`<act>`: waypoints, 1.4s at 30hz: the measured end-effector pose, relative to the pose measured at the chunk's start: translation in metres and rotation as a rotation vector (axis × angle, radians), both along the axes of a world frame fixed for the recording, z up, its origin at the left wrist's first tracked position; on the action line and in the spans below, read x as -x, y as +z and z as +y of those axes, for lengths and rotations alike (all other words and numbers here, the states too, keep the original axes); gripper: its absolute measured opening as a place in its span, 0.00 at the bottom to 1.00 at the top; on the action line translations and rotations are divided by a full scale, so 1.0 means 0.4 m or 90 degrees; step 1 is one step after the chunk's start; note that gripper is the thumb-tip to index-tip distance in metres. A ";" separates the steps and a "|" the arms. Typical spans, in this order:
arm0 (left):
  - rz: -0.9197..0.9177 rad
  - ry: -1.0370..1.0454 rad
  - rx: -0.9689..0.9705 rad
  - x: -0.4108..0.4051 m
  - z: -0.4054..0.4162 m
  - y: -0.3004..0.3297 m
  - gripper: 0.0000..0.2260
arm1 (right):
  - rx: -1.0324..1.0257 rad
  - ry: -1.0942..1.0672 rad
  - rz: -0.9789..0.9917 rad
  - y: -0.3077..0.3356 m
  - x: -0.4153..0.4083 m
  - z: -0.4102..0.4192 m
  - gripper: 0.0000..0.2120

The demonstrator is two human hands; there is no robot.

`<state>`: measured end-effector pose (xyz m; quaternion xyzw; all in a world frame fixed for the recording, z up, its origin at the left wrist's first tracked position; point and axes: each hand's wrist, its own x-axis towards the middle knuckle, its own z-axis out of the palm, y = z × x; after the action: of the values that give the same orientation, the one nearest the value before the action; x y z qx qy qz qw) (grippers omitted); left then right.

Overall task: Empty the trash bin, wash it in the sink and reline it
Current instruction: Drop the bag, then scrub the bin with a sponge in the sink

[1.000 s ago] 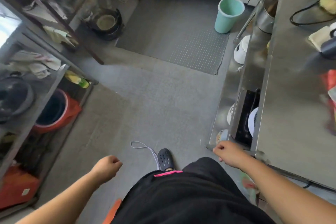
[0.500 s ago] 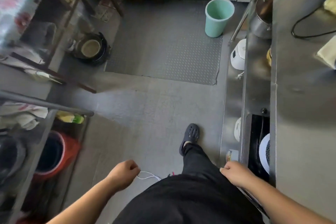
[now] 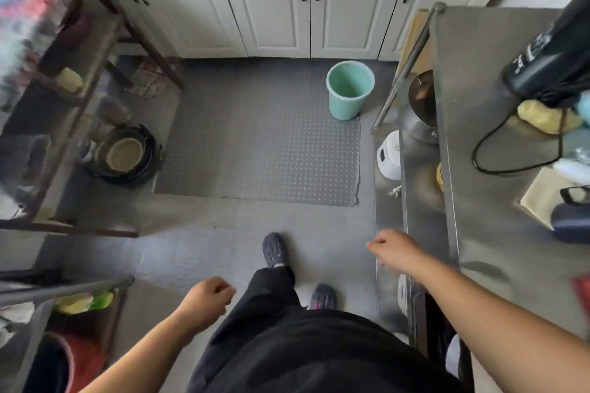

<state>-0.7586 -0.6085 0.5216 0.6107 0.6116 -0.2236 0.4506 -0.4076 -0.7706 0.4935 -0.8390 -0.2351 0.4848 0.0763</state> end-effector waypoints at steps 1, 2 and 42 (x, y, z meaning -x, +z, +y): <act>0.009 -0.002 0.008 -0.009 0.029 -0.011 0.08 | -0.002 -0.008 0.002 -0.005 -0.017 0.026 0.12; 0.019 -0.008 0.014 -0.018 0.058 -0.025 0.08 | -0.003 -0.018 0.006 -0.014 -0.032 0.049 0.13; 0.141 -0.359 0.160 -1.389 1.062 -0.506 0.05 | 0.114 -0.187 0.152 -0.442 -1.051 1.038 0.13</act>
<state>-0.2029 -0.1837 0.3190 0.6674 0.4311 -0.4784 0.3739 0.0129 -0.3553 0.3165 -0.8043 -0.0553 0.5834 0.0989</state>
